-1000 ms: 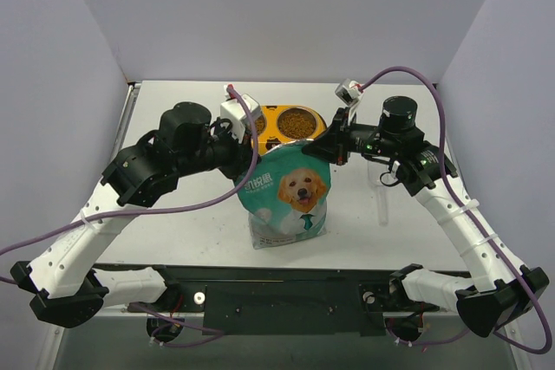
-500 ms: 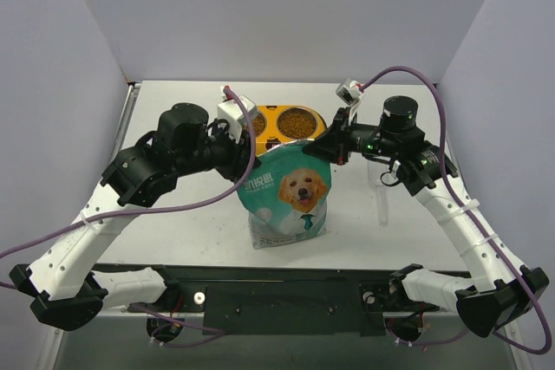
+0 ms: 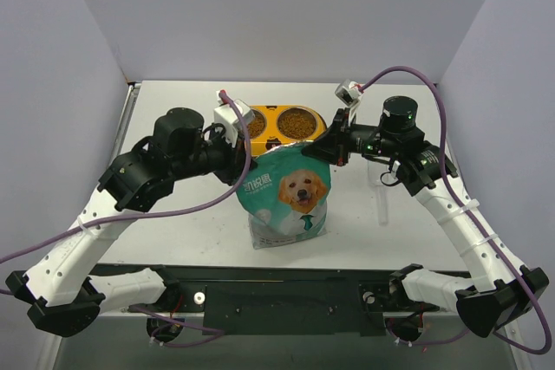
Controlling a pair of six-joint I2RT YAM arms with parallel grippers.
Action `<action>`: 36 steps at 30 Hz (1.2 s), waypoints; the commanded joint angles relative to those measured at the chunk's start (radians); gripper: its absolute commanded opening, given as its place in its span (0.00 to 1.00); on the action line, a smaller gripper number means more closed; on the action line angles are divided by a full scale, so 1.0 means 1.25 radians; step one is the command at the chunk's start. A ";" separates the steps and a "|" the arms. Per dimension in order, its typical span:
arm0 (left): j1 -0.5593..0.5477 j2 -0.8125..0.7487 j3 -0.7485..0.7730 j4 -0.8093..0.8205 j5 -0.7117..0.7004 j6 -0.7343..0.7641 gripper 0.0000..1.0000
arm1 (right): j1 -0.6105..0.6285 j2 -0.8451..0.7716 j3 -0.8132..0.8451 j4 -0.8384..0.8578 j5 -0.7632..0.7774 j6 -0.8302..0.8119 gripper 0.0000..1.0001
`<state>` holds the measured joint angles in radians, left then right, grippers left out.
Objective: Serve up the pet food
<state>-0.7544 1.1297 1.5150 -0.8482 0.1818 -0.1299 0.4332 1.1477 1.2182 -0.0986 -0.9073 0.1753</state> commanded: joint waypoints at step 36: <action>0.137 -0.102 -0.056 -0.042 0.031 -0.103 0.70 | -0.025 -0.037 0.019 0.072 0.031 -0.016 0.00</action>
<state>-0.6086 1.0142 1.4845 -0.9691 0.1257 -0.2020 0.4191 1.1473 1.2182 -0.1013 -0.8894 0.1730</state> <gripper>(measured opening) 0.698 0.007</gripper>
